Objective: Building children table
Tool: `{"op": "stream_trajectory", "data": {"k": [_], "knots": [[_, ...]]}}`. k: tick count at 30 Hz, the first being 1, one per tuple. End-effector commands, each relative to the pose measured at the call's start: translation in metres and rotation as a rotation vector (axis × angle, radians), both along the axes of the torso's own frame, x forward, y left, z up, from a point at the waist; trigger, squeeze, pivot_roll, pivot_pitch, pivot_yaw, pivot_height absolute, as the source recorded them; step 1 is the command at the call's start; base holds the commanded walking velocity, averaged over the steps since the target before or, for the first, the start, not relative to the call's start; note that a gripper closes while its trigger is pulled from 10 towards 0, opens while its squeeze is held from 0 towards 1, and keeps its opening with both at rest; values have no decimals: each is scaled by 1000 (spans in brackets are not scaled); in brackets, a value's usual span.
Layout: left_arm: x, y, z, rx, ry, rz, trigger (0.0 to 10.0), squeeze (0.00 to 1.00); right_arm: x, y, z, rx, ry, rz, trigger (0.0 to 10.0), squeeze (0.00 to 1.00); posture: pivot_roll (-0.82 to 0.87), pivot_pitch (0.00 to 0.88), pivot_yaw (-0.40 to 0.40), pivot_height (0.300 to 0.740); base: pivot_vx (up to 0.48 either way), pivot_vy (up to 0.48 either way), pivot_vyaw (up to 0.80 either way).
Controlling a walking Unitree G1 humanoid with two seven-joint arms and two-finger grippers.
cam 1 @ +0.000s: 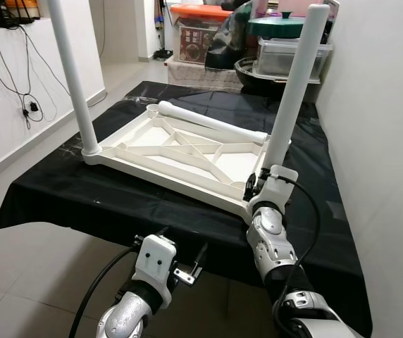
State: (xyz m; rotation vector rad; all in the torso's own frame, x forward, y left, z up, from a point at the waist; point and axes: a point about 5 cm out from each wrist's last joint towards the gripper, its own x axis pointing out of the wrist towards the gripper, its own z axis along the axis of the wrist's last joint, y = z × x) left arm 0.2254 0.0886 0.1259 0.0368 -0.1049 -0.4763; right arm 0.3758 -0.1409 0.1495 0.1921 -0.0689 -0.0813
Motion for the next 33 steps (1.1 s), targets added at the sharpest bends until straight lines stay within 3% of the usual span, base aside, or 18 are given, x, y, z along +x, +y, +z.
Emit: {"op": "stream_trajectory", "data": {"k": [1, 7, 8, 9, 10, 11, 12, 13, 14, 15, 17, 25, 26, 27, 28, 31, 33], "knots": [[0, 0, -4, 11, 16, 0, 10000, 0, 5, -1, 13, -9, -70, 244, 10000, 0, 211, 0, -65, 740, 0, 0, 0], [0, 0, -5, 13, 15, 0, 10000, 0, 8, -9, 18, 4, -42, 430, 10000, 0, 212, 0, -65, 740, 0, 0, 0], [0, 0, -5, 14, 15, 0, 10000, 0, 6, -6, 15, -10, -6, 594, 10000, 0, 216, 0, -62, 740, 0, 0, 0], [0, 0, -5, 14, 15, 0, 10000, 0, 6, -6, 15, -10, -6, 594, 10000, 0, 216, 0, -62, 740, 0, 0, 0], [1, 0, -5, 15, 16, -1, 10000, 0, 4, -5, 12, -17, 21, 708, 10000, 0, 216, 0, -62, 740, 0, 0, 0], [1, 0, -5, 15, 16, -1, 10000, 0, 4, -5, 12, -17, 21, 708, 10000, 0, 216, 0, -62, 740, 0, 0, 0], [1, 1, -5, 15, 15, -2, 10000, 0, 1, -2, 9, -41, 47, 839, 10000, 0, 219, 0, -63, 740, 0, 0, 0], [1, 1, -5, 15, 15, -2, 10000, 0, 1, -2, 9, -41, 47, 839, 10000, 0, 219, 0, -63, 740, 0, 0, 0], [1, 1, -5, 15, 14, -3, 10000, 0, -3, 1, 6, -93, 83, 973, 10000, 0, 223, 0, -65, 740, 0, 0, 0], [1, 1, -5, 15, 14, -3, 10000, 0, -3, 1, 6, -93, 83, 973, 10000, 0, 223, 0, -65, 740, 0, 0, 0], [0, 0, -4, 14, 10, -4, 10000, 0, -7, 7, 4, -165, 123, 1119, 10000, 0, 230, 0, -66, 740, 0, 0, 0], [-1, 0, -4, 14, 9, -5, 10000, 0, -7, 21, 10, -188, 109, 1232, 10000, 0, 234, 0, -70, 740, 0, 0, 0], [-1, 0, -4, 14, 10, -5, 10000, 0, -7, 25, 11, -179, 91, 1229, 7961, 0, 233, 0, -69, 740, 0, 0, 0], [-1, 0, -4, 14, 10, -5, 10000, 0, -7, 25, 11, -179, 91, 1229, 7961, 0, 233, 0, -69, 740, 0, 0, 0], [-1, 0, -4, 15, 11, -5, 10000, 0, -5, 27, 12, -164, 84, 1183, 0, 0, 231, 0, -68, 740, 0, 0, 0], [-1, 1, -4, 16, 12, -6, 10000, 0, -3, 27, 12, -149, 71, 1145, 0, 0, 231, 0, -68, 740, 0, 0, 0], [-1, 0, -5, 17, 13, -8, 10000, 0, 0, 22, 10, -116, 59, 1033, 0, 0, 228, 0, -67, 740, 0, 0, 0]]}}
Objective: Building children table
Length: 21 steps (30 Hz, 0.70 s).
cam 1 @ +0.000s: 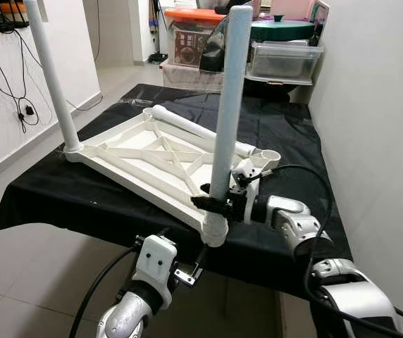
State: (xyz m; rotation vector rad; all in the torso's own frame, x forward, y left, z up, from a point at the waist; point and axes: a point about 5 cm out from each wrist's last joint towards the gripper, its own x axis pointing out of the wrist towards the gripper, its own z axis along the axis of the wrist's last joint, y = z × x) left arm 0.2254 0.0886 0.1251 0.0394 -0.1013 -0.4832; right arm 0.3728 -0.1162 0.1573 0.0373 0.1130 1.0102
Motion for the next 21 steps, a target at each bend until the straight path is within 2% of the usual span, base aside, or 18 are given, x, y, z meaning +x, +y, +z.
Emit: {"op": "stream_trajectory", "data": {"k": [1, 2, 3, 4, 5, 6, 8, 9, 10, 11, 12, 14, 16, 17, 18, 19, 20, 21], "knots": [[-1, 0, -4, 13, 11, -2, 10000, 0, 6, -9, -1, 53, 0, -171, 0, 0, 227, 0, -67, 740, 0, 0, 0], [-1, 0, -4, 13, 11, -2, 10000, 0, 6, -9, -1, 53, 0, -171, 0, 0, 227, 0, -67, 740, 0, 0, 0], [-1, 0, -5, 13, 12, -3, 10000, 0, 7, -13, -4, 51, -3, -242, 0, 0, 224, 0, -67, 740, 0, 0, 0], [-1, 0, -5, 14, 13, -3, 10000, 0, 10, -22, -7, 33, -14, -400, 0, 0, 218, 0, -64, 740, 0, 0, 0], [-1, 0, -5, 14, 13, -3, 10000, 0, 12, -28, -9, 21, -22, -505, 0, 0, 218, 0, -64, 740, 0, 0, 0], [-1, 0, -5, 14, 13, -3, 10000, 0, 12, -28, -9, 21, -22, -505, 0, 0, 218, 0, -64, 740, 0, 0, 0], [-1, 1, -6, 16, 15, -5, 10000, 0, 13, -46, -14, -17, -53, -824, 0, 0, 214, 0, -58, 740, 0, 0, 0], [-1, 1, -6, 16, 15, -5, 10000, 0, 12, -51, -15, -24, -62, -926, 0, 0, 214, 0, -58, 740, 0, 0, 0], [-1, 1, -6, 16, 15, -5, 10000, 0, 12, -51, -15, -24, -62, -926, 0, 0, 214, 0, -58, 740, 0, 0, 0], [-1, 1, -6, 17, 16, -6, 10000, 0, 8, -61, -17, -33, -68, -1084, 0, 0, 211, 0, -61, 740, 0, 0, 0], [-1, 1, -6, 17, 16, -6, 10000, 0, 8, -61, -17, -33, -68, -1084, 0, 0, 211, 0, -61, 740, 0, 0, 0], [-1, 1, -7, 20, 17, -7, 10000, 0, -4, -73, -20, -23, -54, -1365, 0, 0, 210, 0, -57, 740, 0, 0, 0], [-1, 1, -7, 20, 17, -7, 10000, 0, -4, -73, -20, -23, -54, -1365, 0, 0, 210, 0, -57, 740, 0, 0, 0], [-1, 1, -7, 22, 18, -8, 10000, 0, -10, -74, -22, -14, -27, -1474, 0, 0, 211, 0, -56, 740, 0, 0, 0], [-1, 1, -7, 22, 18, -8, 10000, 0, -10, -74, -22, -14, -27, -1474, 0, 0, 211, 0, -56, 740, 0, 0, 0], [-1, 1, -7, 23, 19, -9, 10000, 0, -14, -69, -23, -6, -2, -1524, 0, 0, 212, 0, -55, 740, 0, 0, 0], [-1, 1, -7, 23, 19, -9, 10000, 0, -14, -69, -23, -6, -2, -1524, 0, 0, 212, 0, -55, 740, 0, 0, 0], [-1, 1, -8, 25, 20, -10, 10000, 0, -16, -61, -24, 2, 24, -1548, 0, 0, 212, 0, -57, 740, 0, 0, 0]]}}
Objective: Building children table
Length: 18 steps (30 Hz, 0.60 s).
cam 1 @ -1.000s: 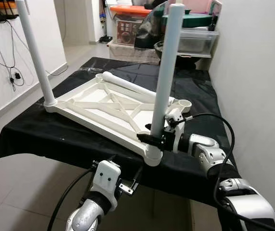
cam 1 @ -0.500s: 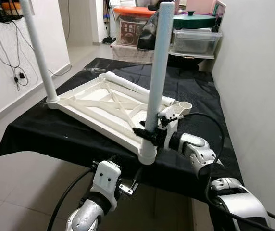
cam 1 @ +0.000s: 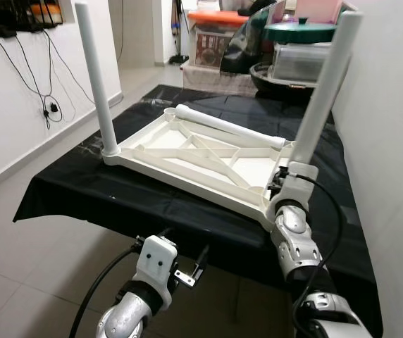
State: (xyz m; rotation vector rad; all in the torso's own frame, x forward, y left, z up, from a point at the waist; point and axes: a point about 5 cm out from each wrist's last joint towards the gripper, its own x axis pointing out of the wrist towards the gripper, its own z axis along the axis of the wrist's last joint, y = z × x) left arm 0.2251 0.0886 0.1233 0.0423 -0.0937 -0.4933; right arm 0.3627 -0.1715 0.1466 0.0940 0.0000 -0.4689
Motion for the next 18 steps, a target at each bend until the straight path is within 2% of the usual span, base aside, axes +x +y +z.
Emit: {"op": "stream_trajectory", "data": {"k": [1, 2, 3, 4, 5, 7, 8, 11, 12, 13, 15, 16, 17, 18], "knots": [[0, 1, -6, 20, 13, 0, 10000, 0, -6, -6, -13, 37, 67, -64, 0, 0, 212, 0, -57, 740, 0, 0, 0], [0, 1, -6, 20, 13, 0, 10000, 0, -6, -6, -13, 37, 67, -64, 0, 0, 212, 0, -57, 740, 0, 0, 0], [0, 1, -6, 21, 14, -1, 10000, 0, -6, 5, -14, 55, 69, -49, 2392, 0, 212, 0, -57, 740, 0, 0, 0], [0, 1, -6, 21, 14, -1, 10000, 0, -6, 5, -14, 55, 69, -49, 2392, 0, 212, 0, -57, 740, 0, 0, 0], [0, 0, -6, 21, 15, -2, 10000, 0, -3, 19, -13, 56, 38, 34, 10000, 420, 212, 0, -60, 740, 0, 0, 0], [0, 0, -6, 21, 15, -2, 10000, 0, -3, 19, -13, 56, 38, 34, 10000, 420, 212, 0, -60, 740, 0, 0, 0], [0, 0, -6, 22, 16, -2, 10000, 0, -1, 29, -10, 70, -7, 104, 10000, 1000, 211, 0, -56, 740, 0, 0, 0], [0, 0, -6, 22, 16, -2, 10000, 0, -1, 29, -10, 70, -7, 104, 10000, 1000, 211, 0, -56, 740, 0, 0, 0], [1, 0, -6, 22, 16, -2, 10000, 0, 1, 30, -8, 53, -45, 150, 10000, 0, 210, 0, -58, 740, 0, 0, 0], [1, 0, -6, 22, 18, -2, 10000, 0, 6, 20, -5, 28, -73, 207, 10000, 0, 208, 0, -58, 740, 0, 0, 0], [1, 0, -6, 22, 18, -2, 10000, 0, 6, 20, -5, 28, -73, 207, 10000, 0, 208, 0, -58, 740, 0, 0, 0], [1, 0, -6, 22, 19, -2, 10000, 0, 8, 12, -3, 10, -82, 227, 10000, 0, 208, 0, -58, 740, 0, 0, 0], [1, 0, -6, 22, 19, -2, 10000, 0, 8, 12, -3, 10, -82, 227, 10000, 0, 208, 0, -58, 740, 0, 0, 0], [2, 0, -6, 21, 19, -2, 10000, 0, 13, 2, 2, 49, -101, 337, 10000, 0, 209, 0, -58, 740, 0, 0, 0]]}}
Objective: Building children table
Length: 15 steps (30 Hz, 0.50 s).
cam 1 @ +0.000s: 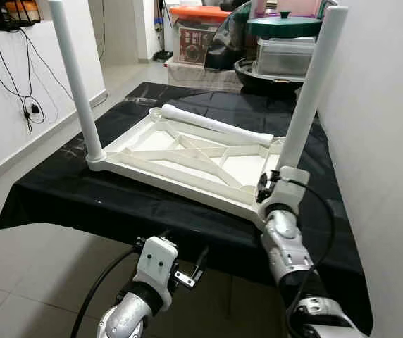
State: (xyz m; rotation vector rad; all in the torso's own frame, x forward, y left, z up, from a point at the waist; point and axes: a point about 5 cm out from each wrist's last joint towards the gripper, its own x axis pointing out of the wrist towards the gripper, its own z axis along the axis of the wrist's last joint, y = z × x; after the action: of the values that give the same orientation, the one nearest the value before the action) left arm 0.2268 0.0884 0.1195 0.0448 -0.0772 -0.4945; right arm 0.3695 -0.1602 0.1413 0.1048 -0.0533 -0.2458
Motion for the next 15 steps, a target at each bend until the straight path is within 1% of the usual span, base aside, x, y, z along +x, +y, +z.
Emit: {"op": "stream_trajectory", "data": {"k": [1, 2, 3, 4, 5, 6, 7, 8, 9, 10, 12, 14, 15], "knots": [[0, 0, -2, 15, 4, -1, 10000, 0, 6, -10, 7, 52, -31, 118, 10000, 0, 209, 0, -58, 740, 0, 0, 0], [0, 0, -2, 15, 4, -1, 10000, 0, 6, -10, 7, 52, -31, 118, 10000, 0, 209, 0, -58, 740, 0, 0, 0], [1, 0, -2, 15, 4, -1, 10000, 0, 11, -15, 12, 97, -36, 260, 10000, 0, 209, 0, -57, 740, 0, 0, 0], [1, 0, -2, 15, 4, -1, 10000, 0, 11, -15, 12, 97, -36, 260, 10000, 0, 209, 0, -57, 740, 0, 0, 0], [1, 0, -2, 15, 4, -1, 10000, 0, 14, -14, 18, 118, -24, 464, 10000, 0, 212, 0, -56, 740, 0, 0, 0], [1, 0, -2, 16, 4, -1, 10000, 0, 13, -12, 23, 125, -22, 631, 10000, 0, 212, 0, -56, 740, 0, 0, 0], [1, 1, -2, 17, 4, -1, 10000, 0, 12, -9, 25, 105, -7, 737, 10000, 0, 212, 0, -55, 740, 0, 0, 0], [1, 1, -2, 17, 4, -1, 10000, 0, 12, -9, 25, 105, -7, 737, 10000, 0, 212, 0, -55, 740, 0, 0, 0], [1, 1, -2, 17, 3, -1, 10000, 0, 11, -6, 26, 92, 11, 818, 10000, 0, 212, 0, -55, 740, 0, 0, 0], [1, 1, -2, 17, 3, -1, 10000, 0, 11, -6, 26, 92, 11, 818, 10000, 0, 212, 0, -55, 740, 0, 0, 0], [1, 1, -2, 18, 2, -1, 10000, 0, 10, 1, 27, 40, 54, 953, 10000, 0, 218, 0, -59, 740, 0, 0, 0], [1, 1, -2, 18, 2, -1, 10000, 0, 10, 1, 27, 40, 54, 953, 10000, 0, 218, 0, -59, 740, 0, 0, 0], [1, 1, -2, 20, 2, 0, 10000, 0, 9, 7, 27, 19, 75, 1038, 10000, 0, 221, 0, -60, 740, 0, 0, 0]]}}
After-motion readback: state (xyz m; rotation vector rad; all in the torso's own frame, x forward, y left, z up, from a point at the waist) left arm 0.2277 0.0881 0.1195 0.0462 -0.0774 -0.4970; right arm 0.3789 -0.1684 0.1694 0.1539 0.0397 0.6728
